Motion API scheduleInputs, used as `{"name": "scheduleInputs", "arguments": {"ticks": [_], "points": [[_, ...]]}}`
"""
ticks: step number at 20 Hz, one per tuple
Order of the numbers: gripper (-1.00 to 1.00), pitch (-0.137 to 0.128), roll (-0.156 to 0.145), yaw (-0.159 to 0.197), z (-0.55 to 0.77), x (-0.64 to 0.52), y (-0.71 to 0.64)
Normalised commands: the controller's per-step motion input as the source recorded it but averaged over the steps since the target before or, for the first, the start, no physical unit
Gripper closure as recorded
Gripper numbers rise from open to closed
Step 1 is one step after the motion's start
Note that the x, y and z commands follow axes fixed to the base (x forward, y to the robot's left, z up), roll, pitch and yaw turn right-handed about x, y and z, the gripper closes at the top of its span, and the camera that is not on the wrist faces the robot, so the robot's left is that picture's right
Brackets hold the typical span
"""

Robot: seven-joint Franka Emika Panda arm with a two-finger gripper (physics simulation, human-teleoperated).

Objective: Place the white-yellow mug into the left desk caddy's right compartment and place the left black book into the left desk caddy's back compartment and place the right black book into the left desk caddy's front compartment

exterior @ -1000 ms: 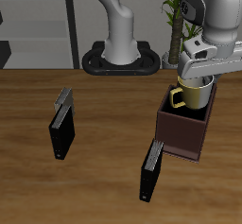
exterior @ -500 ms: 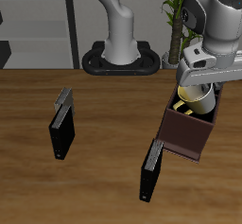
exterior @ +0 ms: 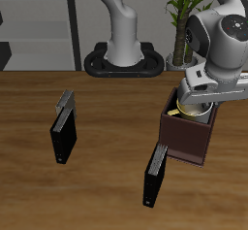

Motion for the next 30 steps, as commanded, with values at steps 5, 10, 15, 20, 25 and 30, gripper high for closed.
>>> {"name": "scheduleInputs", "arguments": {"ticks": [5,10,15,20,25,30], "points": [[-1.0,-0.074,0.013,0.004,0.43,-0.3,-0.1],[-1.0,-0.079,0.007,-0.002,0.58,-0.47,-0.38],[-1.0,-0.044,-0.055,0.032,0.3,-0.26,-0.73],[-1.0,-0.038,-0.132,-0.077,0.22,0.13,-0.88],[-1.0,-0.048,-0.112,-0.105,0.12,0.31,-0.66],[-1.0,-0.032,-0.01,-0.014,0.22,0.51,0.08]]}}
